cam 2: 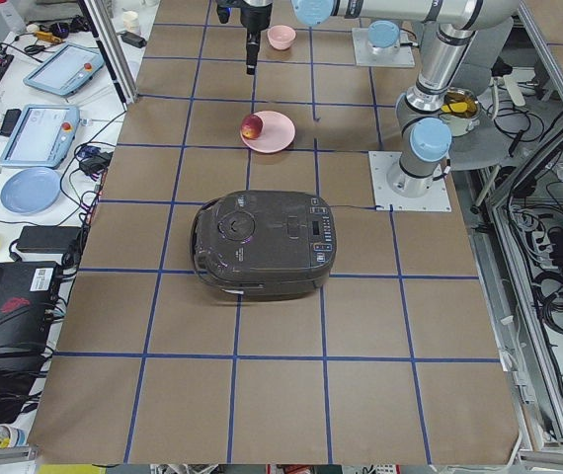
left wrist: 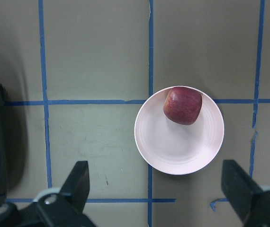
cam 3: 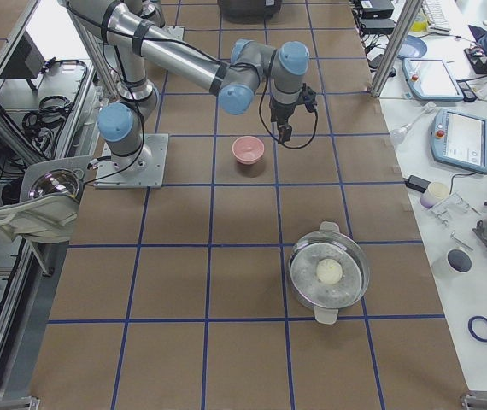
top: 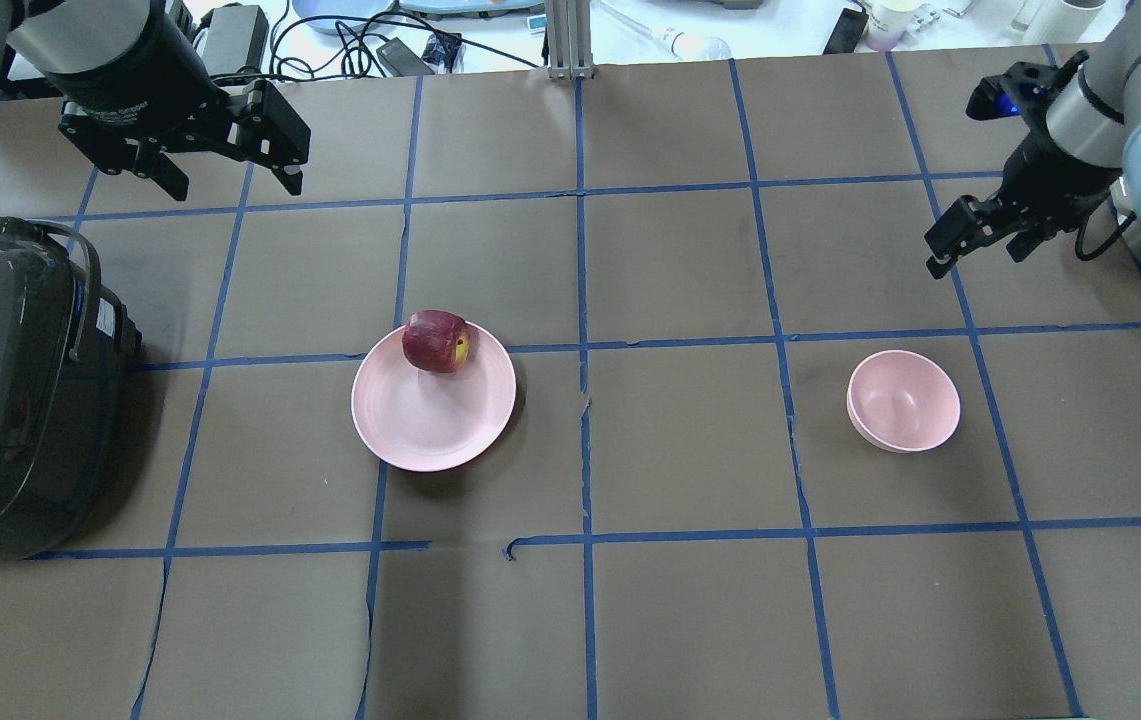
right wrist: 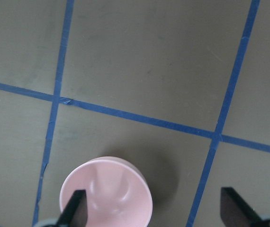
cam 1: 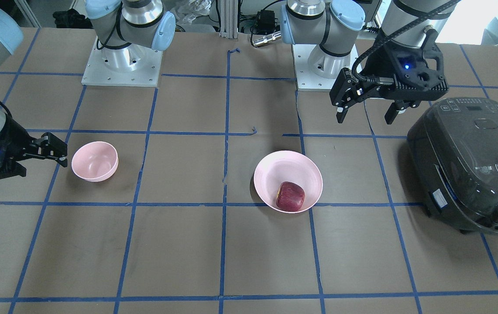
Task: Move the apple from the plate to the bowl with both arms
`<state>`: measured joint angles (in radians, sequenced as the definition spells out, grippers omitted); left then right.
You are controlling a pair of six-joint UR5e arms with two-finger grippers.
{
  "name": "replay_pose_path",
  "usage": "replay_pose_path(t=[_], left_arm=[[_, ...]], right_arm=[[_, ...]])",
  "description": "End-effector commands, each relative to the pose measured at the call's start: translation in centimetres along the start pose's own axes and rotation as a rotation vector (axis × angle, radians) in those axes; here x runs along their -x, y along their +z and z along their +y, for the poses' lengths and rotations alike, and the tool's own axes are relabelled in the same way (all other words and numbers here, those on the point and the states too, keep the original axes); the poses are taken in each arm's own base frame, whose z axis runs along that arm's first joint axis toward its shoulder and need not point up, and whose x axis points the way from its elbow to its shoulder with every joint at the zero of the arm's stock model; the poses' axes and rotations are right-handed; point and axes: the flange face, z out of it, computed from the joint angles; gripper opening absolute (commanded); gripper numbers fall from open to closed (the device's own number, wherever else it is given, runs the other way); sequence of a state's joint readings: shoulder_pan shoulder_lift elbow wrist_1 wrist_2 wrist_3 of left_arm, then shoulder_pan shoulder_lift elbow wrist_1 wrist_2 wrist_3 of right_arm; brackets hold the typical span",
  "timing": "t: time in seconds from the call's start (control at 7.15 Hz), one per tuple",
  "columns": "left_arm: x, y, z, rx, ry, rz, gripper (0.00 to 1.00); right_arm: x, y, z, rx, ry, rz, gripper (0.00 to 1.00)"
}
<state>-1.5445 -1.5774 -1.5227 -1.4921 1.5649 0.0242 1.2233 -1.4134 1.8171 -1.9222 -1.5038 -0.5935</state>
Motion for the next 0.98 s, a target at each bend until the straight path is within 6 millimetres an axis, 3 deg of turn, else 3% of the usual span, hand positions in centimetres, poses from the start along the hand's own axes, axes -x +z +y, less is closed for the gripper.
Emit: replay_pose_path(t=[0.0,0.14,0.28,0.42,0.56,0.7,0.84], left_arm=[[-1.8,5.0,-0.3,0.088,0.024,0.041,1.00],[-2.4,8.5,0.4,0.114,0.042,0.043,1.00],[-2.6,12.5,1.2,0.132,0.040,0.043,1.00],[-3.4,15.8,1.2,0.089,0.064,0.046,1.00],[-3.8,18.8,1.6,0.106,0.078,0.040,1.00],[-4.5,20.5,1.9,0.129,0.113,0.038,1.00],[-4.8,21.9,0.9,0.095,0.121,0.041,1.00]], right_arm=[[0.2,5.8,2.8,0.013,-0.029,-0.011,1.00],[0.3,8.7,3.3,0.049,-0.026,-0.036,1.00],[0.0,10.4,3.3,0.074,-0.027,-0.035,1.00],[-0.2,11.7,3.4,0.099,-0.024,-0.050,1.00],[-0.1,12.3,3.6,0.111,-0.022,-0.058,0.93],[-0.1,12.5,3.7,0.122,-0.003,-0.063,0.57],[0.1,13.0,4.0,0.137,0.029,-0.071,0.21]])
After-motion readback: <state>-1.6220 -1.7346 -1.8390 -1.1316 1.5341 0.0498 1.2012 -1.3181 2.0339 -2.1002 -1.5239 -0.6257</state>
